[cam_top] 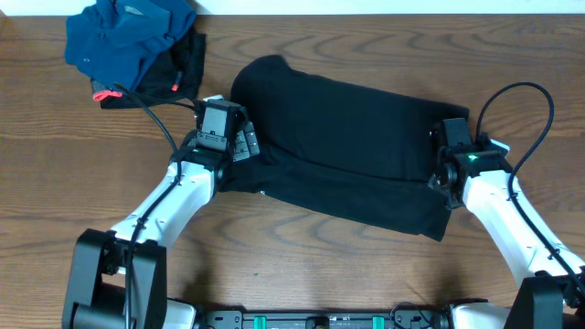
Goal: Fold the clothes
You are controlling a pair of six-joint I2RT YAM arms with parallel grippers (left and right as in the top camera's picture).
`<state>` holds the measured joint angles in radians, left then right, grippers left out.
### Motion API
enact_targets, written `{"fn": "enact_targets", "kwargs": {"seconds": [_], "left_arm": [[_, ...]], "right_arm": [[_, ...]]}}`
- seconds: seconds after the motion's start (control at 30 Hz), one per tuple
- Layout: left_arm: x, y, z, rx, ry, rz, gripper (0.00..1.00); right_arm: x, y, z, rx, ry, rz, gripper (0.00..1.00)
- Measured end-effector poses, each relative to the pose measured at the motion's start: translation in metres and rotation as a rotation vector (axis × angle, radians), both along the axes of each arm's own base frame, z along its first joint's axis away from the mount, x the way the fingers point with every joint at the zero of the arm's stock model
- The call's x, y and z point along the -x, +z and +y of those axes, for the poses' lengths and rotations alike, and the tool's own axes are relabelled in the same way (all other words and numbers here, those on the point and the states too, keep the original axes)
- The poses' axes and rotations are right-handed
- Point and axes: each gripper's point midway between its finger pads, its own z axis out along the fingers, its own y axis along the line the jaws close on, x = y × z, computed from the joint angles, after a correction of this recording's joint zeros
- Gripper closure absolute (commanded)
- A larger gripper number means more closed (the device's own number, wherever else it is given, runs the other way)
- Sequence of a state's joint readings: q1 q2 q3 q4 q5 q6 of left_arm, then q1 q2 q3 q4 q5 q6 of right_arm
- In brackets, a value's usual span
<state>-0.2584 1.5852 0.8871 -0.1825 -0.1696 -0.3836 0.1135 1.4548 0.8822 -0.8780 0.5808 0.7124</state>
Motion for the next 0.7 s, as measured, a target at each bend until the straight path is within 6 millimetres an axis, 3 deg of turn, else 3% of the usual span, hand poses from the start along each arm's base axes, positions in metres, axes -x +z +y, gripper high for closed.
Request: {"fn": "enact_targets", "kwargs": {"seconds": [0.2,0.3,0.37,0.47,0.57,0.63,0.7], "left_arm": [[0.017,0.026,0.013,-0.052,0.007,-0.01,0.02],[0.029,0.047,0.008,-0.046,-0.055,-0.023,0.02],[0.037,0.057,-0.004,-0.026,-0.14,-0.028,0.02],[0.051,0.059,-0.031,0.018,-0.288,-0.004,0.04],[0.063,0.047,-0.053,0.044,-0.389,0.057,0.23],[0.068,0.033,-0.065,0.048,-0.442,0.102,0.33],[0.072,0.019,-0.072,0.05,-0.472,0.147,0.44]], "right_arm": [[0.0,0.026,0.001,-0.015,0.027,0.059,0.01],[-0.012,0.034,0.017,-0.104,0.103,0.055,0.06],[-0.022,0.03,0.041,-0.224,0.199,0.049,0.12],[-0.03,0.023,0.087,-0.423,0.376,0.048,0.49],[-0.029,0.017,0.119,-0.56,0.487,0.05,0.76],[-0.023,0.011,0.129,-0.612,0.514,0.064,0.88],[-0.017,0.004,0.136,-0.65,0.526,0.078,0.92]]}}
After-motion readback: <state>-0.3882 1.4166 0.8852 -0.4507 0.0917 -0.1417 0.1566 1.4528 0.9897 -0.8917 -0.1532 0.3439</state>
